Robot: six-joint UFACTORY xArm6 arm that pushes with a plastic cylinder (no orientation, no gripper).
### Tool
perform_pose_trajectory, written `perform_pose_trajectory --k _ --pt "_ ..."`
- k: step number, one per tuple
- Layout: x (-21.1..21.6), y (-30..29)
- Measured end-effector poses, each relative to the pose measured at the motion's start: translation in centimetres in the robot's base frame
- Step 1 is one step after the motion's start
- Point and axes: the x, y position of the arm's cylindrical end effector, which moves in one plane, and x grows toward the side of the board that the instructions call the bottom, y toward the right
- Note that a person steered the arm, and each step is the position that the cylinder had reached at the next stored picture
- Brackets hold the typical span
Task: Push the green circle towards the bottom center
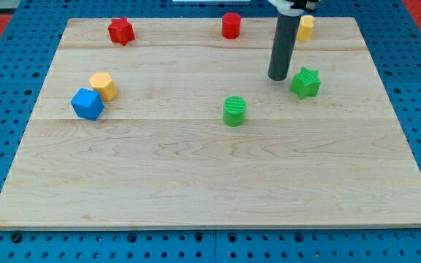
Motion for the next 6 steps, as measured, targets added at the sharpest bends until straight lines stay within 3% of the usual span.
perform_pose_trajectory --k 1,4,6 --pt "3.0 -2.8" --pt "3.2 -5.3" --pt "9.1 -7.9"
